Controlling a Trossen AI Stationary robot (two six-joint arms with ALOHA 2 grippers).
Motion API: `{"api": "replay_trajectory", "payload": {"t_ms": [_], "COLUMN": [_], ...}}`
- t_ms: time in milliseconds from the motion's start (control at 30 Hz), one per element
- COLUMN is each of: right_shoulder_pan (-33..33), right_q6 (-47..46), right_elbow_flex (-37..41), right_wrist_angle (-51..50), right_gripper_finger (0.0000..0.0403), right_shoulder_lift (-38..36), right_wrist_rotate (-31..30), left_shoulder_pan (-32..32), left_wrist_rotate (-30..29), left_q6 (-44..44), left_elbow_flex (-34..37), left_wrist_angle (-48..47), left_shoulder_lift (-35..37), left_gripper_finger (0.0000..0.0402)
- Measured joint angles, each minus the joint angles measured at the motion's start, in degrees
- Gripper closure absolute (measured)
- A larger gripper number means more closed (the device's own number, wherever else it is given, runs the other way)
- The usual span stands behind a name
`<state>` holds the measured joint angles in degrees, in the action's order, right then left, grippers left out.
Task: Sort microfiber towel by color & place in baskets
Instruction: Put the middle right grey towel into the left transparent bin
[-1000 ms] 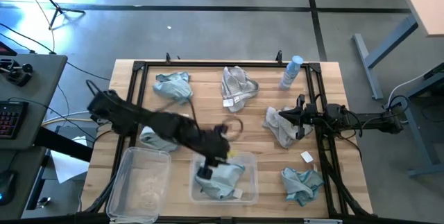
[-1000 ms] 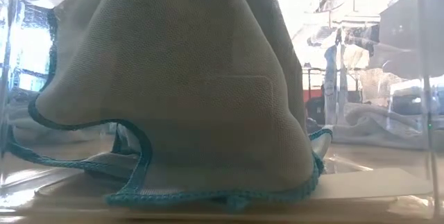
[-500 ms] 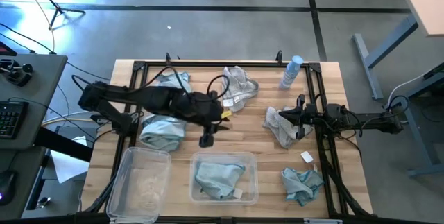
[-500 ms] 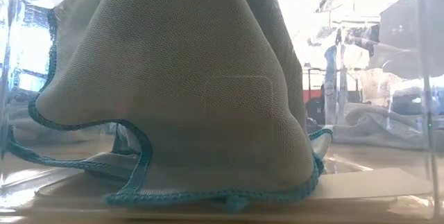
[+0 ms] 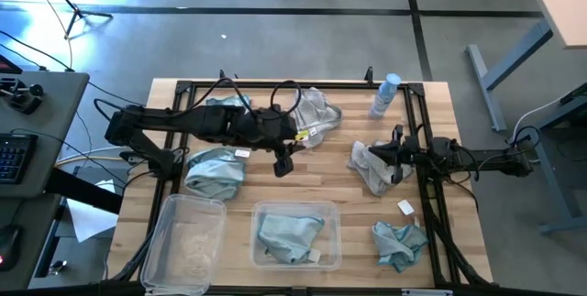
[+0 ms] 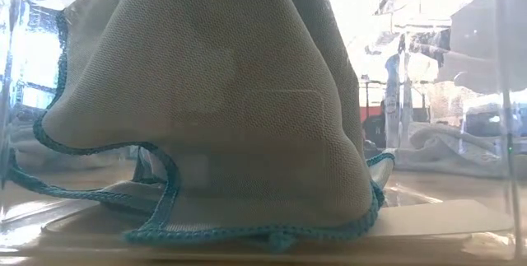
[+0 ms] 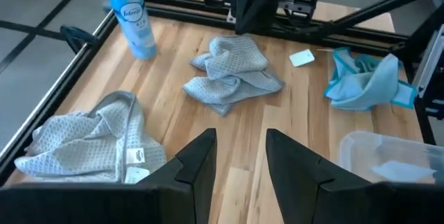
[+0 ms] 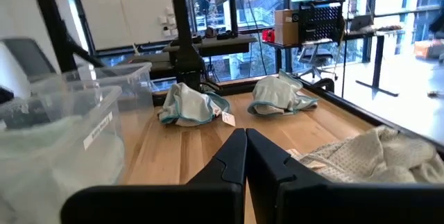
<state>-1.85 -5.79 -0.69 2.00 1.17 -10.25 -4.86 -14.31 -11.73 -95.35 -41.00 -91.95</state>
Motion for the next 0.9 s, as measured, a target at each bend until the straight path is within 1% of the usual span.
{"api": "replay_trajectory", "payload": {"t_ms": [67, 133, 233, 300, 367, 433, 467, 567, 667, 733, 800, 900], "right_shoulder_pan": [0.0, 0.0, 0.0, 0.0, -0.02, 0.0, 0.0, -0.49, -1.65, -2.86, -4.2, -6.17], "right_q6": [-1.48, -1.72, -1.72, -1.72, -1.74, -3.98, -5.76, -9.67, -11.15, -10.49, -8.27, -4.45], "right_elbow_flex": [0.0, 0.0, 0.0, 0.0, 0.02, 0.02, 0.02, 0.02, -1.52, -4.33, -8.13, -14.6], "right_wrist_angle": [0.09, 0.09, 0.09, 0.2, 0.45, 0.59, 0.58, 1.02, 1.24, 1.14, -0.19, -4.01], "right_gripper_finger": [0.0402, 0.0402, 0.0402, 0.0402, 0.0402, 0.0402, 0.0402, 0.0402, 0.0402, 0.0402, 0.0402, 0.0403], "right_shoulder_lift": [0.0, 0.0, 0.0, 0.0, 0.0, -0.01, 0.0, -0.01, 0.43, 1.58, 3.89, 9.6], "right_wrist_rotate": [-0.23, -0.23, -0.22, -0.21, -1.21, -1.96, -1.84, -1.62, -2.22, -4.62, -8.24, -13.99], "left_shoulder_pan": [-0.01, -0.02, 0.0, 0.0, -0.12, -0.62, -0.83, -1.01, -0.92, -0.87, -0.9, -0.72], "left_wrist_rotate": [-1.23, -3.75, -5.76, -5.83, -5.95, -6.09, -6.08, -5.7, -4.98, -4.9, -4.8, -4.41], "left_q6": [-1.51, -4.23, -4.77, -3.45, -2.08, 0.4, 1.59, 3.57, 4.4, 4.84, 6.04, 8.0], "left_elbow_flex": [0.0, 0.0, 0.0, 0.0, 0.0, 0.0, 0.0, 0.0, 0.0, 0.0, 0.0, 0.04], "left_wrist_angle": [0.04, 0.06, 0.05, 0.06, 0.04, -0.2, -0.5, -2.29, -6.08, -7.99, -9.3, -10.64], "left_shoulder_lift": [-0.02, -0.02, -0.02, -0.01, 0.0, 0.0, -0.01, 0.01, 0.01, 0.01, 0.03, 0.41], "left_gripper_finger": [0.0289, 0.0289, 0.0292, 0.0308, 0.0341, 0.0383, 0.0391, 0.0395, 0.04, 0.0401, 0.0401, 0.0401]}}
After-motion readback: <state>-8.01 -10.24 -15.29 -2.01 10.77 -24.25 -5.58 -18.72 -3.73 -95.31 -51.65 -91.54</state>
